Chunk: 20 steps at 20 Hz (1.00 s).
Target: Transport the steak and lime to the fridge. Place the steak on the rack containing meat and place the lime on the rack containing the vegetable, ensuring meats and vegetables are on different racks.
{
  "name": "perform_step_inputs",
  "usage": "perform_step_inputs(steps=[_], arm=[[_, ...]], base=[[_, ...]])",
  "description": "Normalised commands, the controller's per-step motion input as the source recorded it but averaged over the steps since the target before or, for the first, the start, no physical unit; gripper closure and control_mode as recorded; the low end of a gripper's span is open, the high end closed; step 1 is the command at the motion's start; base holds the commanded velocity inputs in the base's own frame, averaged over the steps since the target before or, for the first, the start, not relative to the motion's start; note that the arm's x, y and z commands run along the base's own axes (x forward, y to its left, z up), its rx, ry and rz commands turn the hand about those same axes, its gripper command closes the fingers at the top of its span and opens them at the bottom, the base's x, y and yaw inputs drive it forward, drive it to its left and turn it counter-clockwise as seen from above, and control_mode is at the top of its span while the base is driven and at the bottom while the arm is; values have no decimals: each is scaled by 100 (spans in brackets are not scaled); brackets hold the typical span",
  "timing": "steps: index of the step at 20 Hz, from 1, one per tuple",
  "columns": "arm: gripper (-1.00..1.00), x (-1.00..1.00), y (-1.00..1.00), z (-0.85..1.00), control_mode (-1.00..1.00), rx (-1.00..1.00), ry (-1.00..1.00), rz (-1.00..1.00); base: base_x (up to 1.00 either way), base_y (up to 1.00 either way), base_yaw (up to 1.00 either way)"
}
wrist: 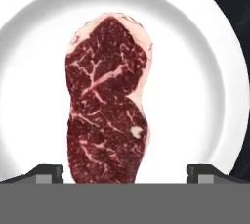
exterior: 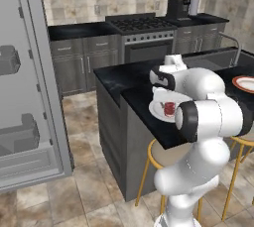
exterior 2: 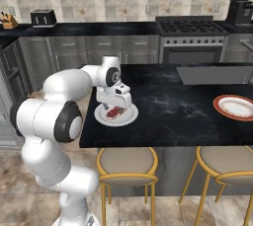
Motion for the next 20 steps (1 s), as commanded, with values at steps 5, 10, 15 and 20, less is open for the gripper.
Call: perform_step_inputs(steps=[5,10,15,20], arm=[[-100,31,-3,-16,-100,0,0,0],[-100,25,0,-20,-100,0,1,0],[-100,15,0,-22,-100,0,4,0],[-100,3,0,-24,-100,0,1,0]], base=[[0,0,0],[0,0,0],[0,0,0],[0,0,0]])
